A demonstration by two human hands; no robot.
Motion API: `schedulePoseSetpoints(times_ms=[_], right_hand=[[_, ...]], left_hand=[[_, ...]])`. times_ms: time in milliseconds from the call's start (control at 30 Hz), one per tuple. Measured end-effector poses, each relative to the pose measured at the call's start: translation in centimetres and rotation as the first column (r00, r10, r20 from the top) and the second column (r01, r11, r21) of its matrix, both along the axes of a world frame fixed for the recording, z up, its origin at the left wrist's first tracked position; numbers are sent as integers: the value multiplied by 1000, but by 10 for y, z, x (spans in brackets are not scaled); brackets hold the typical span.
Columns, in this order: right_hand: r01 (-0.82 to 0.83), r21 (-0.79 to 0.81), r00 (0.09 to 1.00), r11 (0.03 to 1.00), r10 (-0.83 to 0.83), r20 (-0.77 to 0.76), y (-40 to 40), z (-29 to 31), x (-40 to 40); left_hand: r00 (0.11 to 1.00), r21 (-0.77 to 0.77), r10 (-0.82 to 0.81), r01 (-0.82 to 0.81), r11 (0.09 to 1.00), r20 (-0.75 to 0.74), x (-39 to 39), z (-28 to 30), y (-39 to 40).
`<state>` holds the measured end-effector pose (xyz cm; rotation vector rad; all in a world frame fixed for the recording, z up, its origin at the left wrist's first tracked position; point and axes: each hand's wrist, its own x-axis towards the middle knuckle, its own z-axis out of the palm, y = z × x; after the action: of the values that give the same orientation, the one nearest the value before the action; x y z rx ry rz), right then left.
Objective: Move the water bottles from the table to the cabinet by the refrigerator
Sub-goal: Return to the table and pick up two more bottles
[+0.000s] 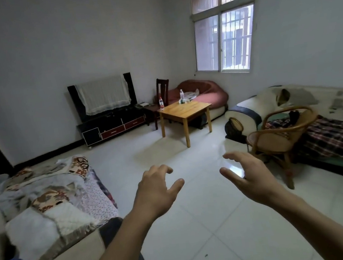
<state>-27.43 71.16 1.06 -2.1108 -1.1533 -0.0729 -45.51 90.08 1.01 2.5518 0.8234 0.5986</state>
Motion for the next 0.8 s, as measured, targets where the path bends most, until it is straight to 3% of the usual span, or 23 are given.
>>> schedulePoseSetpoints(times_ms=[333, 800], right_hand=[[31, -39, 998, 999, -33, -44, 29, -9, 69], [106, -50, 994, 993, -105, 31, 187, 22, 161]], left_hand=[[1000, -48, -15, 14, 999, -16, 85, -11, 43], [995, -8, -74, 75, 997, 64, 194, 3, 207]])
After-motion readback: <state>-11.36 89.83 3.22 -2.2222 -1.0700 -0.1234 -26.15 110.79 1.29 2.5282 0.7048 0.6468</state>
